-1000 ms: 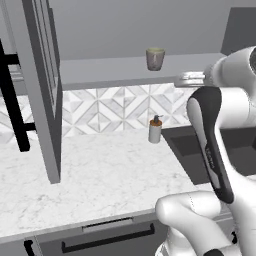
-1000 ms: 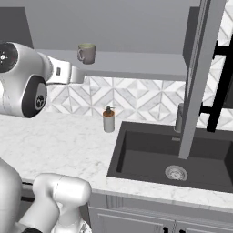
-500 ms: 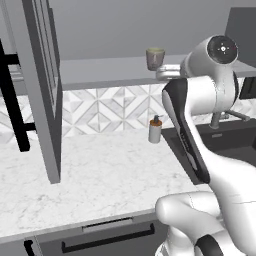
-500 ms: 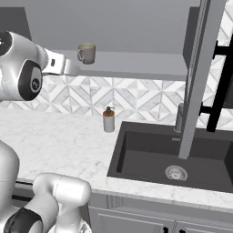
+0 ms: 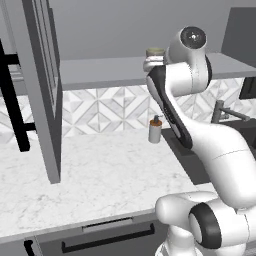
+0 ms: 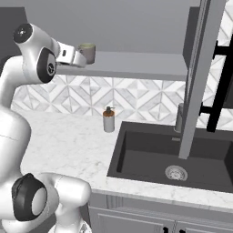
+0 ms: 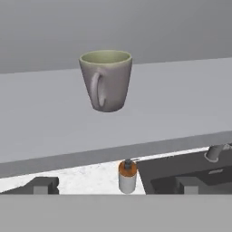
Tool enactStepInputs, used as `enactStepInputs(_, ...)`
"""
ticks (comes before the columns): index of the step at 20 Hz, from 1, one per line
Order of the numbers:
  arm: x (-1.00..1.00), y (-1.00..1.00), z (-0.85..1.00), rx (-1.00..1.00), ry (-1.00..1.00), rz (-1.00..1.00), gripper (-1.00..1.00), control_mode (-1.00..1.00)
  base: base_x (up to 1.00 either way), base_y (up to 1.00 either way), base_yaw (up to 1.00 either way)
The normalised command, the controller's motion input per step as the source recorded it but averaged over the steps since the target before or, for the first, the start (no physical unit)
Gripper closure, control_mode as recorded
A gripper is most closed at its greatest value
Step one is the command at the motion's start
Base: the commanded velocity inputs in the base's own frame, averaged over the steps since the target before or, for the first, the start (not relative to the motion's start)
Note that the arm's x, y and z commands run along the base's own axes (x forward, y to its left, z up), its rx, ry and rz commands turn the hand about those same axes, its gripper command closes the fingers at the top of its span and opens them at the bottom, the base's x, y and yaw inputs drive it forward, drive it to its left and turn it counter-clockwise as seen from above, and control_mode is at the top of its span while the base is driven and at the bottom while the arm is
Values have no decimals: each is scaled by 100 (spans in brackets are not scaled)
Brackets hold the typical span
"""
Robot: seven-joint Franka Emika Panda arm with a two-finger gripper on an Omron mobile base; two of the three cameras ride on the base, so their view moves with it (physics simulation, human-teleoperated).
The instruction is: Gather all objects into one cabinet and sort the glasses and bowls to opposite sides.
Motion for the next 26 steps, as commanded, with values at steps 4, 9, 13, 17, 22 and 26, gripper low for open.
enactStepInputs(4,66,9,0,0,2,-9,-100,-100,0,0,0)
enactStepInputs(9,55,7,0,0,2,-9,-100,-100,0,0,0)
enactStepInputs(13,45,0,0,0,6,-5,-100,-100,0,0,0)
enactStepInputs(17,39,0,0,0,5,-3,-100,-100,0,0,0)
enactStepInputs(22,44,0,0,0,3,-4,-100,-100,0,0,0)
enactStepInputs(26,37,0,-1,0,0,-3,-100,-100,0,0,0)
